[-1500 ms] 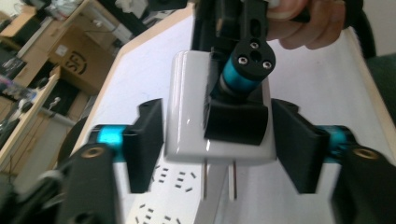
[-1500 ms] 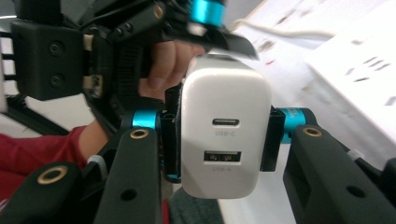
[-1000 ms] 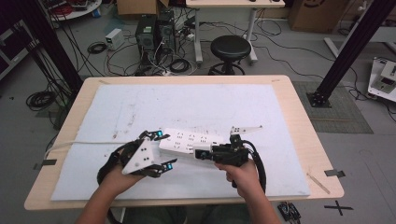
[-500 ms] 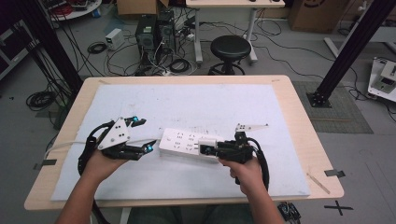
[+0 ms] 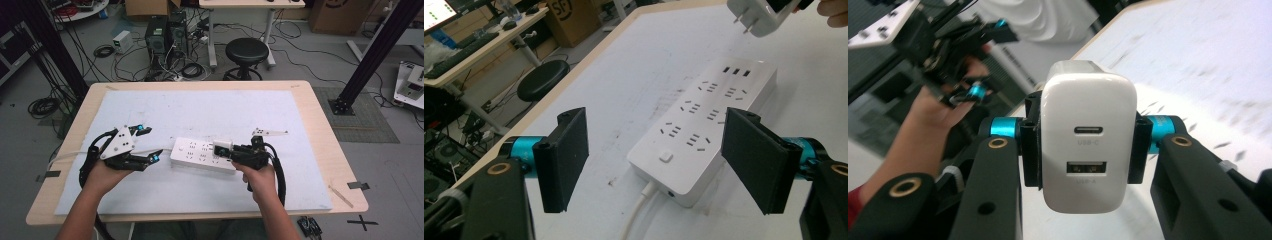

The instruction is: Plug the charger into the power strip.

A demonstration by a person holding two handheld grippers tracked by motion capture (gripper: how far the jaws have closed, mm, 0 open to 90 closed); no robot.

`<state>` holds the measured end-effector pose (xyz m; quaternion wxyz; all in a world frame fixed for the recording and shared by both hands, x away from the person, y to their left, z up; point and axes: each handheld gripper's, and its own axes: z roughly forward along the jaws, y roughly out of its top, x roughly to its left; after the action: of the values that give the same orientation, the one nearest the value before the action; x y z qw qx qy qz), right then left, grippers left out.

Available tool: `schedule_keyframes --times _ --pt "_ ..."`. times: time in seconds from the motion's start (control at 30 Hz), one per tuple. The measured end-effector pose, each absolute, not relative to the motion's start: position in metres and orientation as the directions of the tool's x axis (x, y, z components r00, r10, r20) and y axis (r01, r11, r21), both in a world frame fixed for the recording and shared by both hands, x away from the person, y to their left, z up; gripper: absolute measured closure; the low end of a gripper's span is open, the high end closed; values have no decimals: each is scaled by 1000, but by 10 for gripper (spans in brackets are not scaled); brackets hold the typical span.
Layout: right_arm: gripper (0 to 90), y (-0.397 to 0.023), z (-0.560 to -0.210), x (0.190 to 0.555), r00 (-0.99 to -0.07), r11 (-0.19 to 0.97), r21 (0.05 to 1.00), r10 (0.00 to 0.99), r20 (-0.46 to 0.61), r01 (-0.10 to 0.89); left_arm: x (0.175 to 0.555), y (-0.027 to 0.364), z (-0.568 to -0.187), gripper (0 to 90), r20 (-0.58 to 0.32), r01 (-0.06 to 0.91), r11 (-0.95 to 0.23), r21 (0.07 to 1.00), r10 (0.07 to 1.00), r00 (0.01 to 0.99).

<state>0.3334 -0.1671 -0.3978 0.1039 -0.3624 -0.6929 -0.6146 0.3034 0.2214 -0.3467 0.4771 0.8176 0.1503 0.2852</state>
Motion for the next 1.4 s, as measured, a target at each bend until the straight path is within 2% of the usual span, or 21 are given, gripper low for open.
schedule_keyframes --times 0.1,0.17,0.27,0.33,0.5,0.6,0.7,0.93,1.17,1.4 --pt "629 -169 -397 335 -722 -52 814 432 541 579 305 224 -349 271 317 -17 -499 867 523 791" --pt "629 -170 -396 336 -739 -45 859 489 463 509 306 225 -351 271 315 -14 -498 867 526 790" --pt "629 -170 -394 336 -750 -3 909 563 346 417 306 227 -353 271 306 -6 -491 871 533 789" --pt "629 -170 -393 337 -747 23 920 592 302 391 306 229 -355 271 306 -3 -496 868 532 790" --pt "629 -169 -389 338 -765 152 937 625 156 315 307 230 -359 271 294 11 -494 870 536 791" --pt "630 -165 -386 339 -788 237 931 611 79 277 308 231 -360 271 292 14 -493 870 539 790" --pt "630 -163 -383 343 -806 287 916 588 63 281 307 232 -361 271 292 15 -494 869 537 791" --pt "630 -150 -368 361 -875 550 803 477 -79 228 304 237 -361 271 296 15 -498 867 539 789" --pt "630 -141 -355 379 -914 698 676 396 -89 237 300 244 -364 271 287 22 -486 874 553 782" --pt "631 -133 -349 391 -932 785 579 344 -112 220 299 246 -366 271 287 26 -489 872 553 782"
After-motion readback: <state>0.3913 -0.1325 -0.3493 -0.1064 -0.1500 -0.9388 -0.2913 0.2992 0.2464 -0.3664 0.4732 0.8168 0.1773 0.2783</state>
